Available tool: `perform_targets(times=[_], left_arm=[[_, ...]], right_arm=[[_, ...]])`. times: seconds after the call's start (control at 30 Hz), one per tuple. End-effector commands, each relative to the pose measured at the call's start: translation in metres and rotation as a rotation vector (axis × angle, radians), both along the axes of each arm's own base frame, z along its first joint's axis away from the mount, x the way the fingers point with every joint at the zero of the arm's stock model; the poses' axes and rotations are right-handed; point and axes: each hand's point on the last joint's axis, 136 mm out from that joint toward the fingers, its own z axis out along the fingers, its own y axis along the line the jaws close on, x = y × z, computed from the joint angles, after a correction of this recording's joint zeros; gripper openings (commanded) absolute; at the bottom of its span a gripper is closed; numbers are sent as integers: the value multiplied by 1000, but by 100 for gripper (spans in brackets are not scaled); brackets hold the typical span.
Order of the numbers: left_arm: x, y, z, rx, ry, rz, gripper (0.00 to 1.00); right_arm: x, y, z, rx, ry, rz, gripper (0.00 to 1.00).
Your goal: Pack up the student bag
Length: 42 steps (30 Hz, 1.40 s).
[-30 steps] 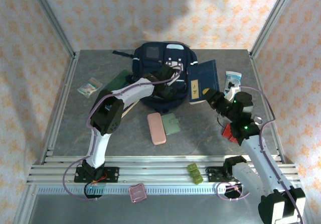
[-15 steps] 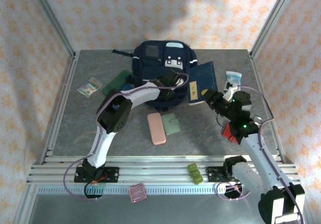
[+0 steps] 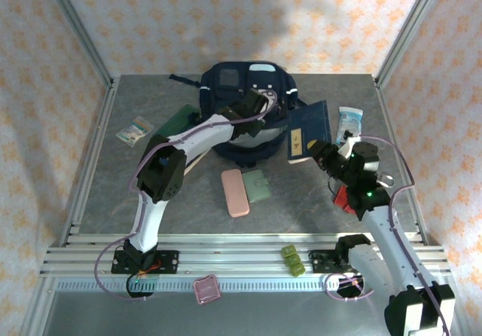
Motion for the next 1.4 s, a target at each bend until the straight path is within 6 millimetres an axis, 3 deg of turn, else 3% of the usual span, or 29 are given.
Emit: perform_targets(times=[0.0,0.2,0.3,0.43,0.6,0.73,0.9,1.1,1.2,1.3,1.37], left_arm=[[21,-1,89,-196,-136,100,0],[31,-14,137,-328,-166,133,0],[30,-20,156,-374,-187,125,0],[28,-26,164,-395,-181,119,0],[24,-31,167,-415,-176,119,0],[22,-31,173,-415,-193,124,0],[21,-30,182,-431,-205,127,0],[20,-26,190,-438,-223,140,0],[19,-27,191,-444,-219,138,0],[18,-28,186,-446,-208,139,0],[19,-28,179,-442,-201,142,0]], right_arm=[[0,-2,-5,-6,-14,-11,0],[-6,18,-19,66,8,107,0],[-4,34,-14,142,-14,172,0],[7,58,3,191,-61,223,0],[33,78,3,218,-36,240,0],[69,85,-10,236,-2,213,0],[126,117,-19,265,20,250,0],[202,145,-54,320,108,192,2],[234,156,-74,341,152,155,12],[254,164,-87,354,176,142,29],[256,164,-91,350,189,131,51]])
